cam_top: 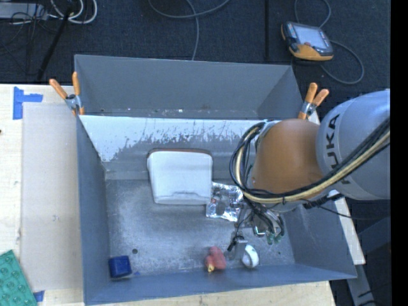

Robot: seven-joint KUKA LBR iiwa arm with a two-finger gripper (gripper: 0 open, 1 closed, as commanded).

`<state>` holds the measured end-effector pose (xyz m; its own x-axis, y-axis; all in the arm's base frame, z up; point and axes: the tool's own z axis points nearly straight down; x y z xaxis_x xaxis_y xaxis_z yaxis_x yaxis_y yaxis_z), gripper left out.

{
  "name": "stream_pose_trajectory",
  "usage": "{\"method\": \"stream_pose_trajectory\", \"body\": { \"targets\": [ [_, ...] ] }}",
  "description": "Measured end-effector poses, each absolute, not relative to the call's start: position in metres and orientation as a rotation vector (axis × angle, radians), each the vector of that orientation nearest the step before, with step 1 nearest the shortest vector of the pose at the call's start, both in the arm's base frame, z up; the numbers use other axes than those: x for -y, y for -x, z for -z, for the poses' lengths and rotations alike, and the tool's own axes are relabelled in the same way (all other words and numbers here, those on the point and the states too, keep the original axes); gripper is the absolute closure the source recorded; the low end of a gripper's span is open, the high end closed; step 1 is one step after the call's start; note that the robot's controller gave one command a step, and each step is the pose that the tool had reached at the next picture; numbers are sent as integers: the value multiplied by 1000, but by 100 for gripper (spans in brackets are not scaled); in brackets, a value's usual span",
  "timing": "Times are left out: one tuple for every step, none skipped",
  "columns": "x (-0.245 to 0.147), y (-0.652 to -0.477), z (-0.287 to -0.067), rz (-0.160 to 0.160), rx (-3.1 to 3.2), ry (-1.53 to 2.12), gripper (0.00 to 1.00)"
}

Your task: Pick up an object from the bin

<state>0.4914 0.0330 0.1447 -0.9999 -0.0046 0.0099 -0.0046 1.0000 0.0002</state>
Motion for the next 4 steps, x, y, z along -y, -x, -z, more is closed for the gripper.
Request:
{"method": "stream_pose_trajectory", "body": {
  "targets": [
    [-38, -474, -88, 0, 3073, -682, 0],
    [-32, -476, -70, 0, 2689, -1633, 0],
    [-31, -475, -69, 3, 2690, -1622, 100],
    [-33, -500, -196, -5, 2674, -1662, 100]
  ]
}}
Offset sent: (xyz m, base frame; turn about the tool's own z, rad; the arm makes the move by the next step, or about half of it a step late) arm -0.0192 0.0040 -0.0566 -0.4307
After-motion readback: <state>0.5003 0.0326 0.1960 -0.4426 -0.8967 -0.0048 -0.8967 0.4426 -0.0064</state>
